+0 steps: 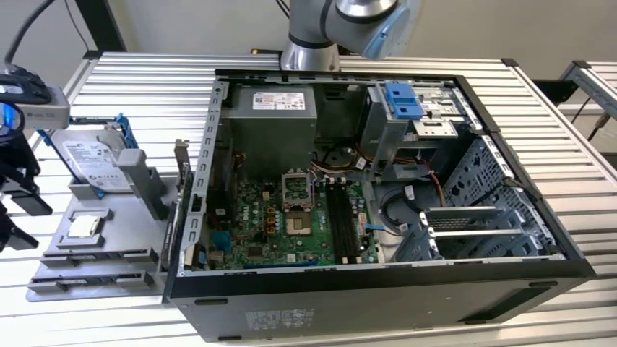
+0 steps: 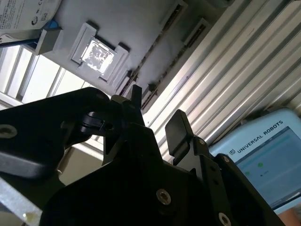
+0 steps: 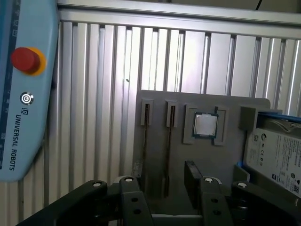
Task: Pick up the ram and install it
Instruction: 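Pick up the ram and move it above insertion slot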
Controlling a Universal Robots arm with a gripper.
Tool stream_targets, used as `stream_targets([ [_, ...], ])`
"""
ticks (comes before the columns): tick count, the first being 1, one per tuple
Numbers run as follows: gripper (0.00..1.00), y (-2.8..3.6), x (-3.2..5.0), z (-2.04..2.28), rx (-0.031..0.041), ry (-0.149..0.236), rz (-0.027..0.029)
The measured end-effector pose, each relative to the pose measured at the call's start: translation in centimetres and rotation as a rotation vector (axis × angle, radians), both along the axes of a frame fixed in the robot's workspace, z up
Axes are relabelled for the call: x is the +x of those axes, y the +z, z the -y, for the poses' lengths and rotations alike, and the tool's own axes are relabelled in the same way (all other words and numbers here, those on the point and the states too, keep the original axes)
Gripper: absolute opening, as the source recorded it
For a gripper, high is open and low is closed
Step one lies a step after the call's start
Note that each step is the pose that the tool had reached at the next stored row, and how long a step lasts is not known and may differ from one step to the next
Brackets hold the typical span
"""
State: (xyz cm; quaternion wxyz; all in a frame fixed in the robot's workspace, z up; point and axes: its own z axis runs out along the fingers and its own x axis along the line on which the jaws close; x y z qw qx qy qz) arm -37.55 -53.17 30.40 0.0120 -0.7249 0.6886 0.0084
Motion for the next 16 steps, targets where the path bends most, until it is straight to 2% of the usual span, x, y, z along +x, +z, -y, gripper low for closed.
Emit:
stream_targets([
  [6, 1.00, -0.87, 0.03, 0.61, 0.0002, 0.000, 0.0002],
  [16, 1.00, -2.52, 0.02, 0.66, 0.0001, 0.000, -0.0001],
])
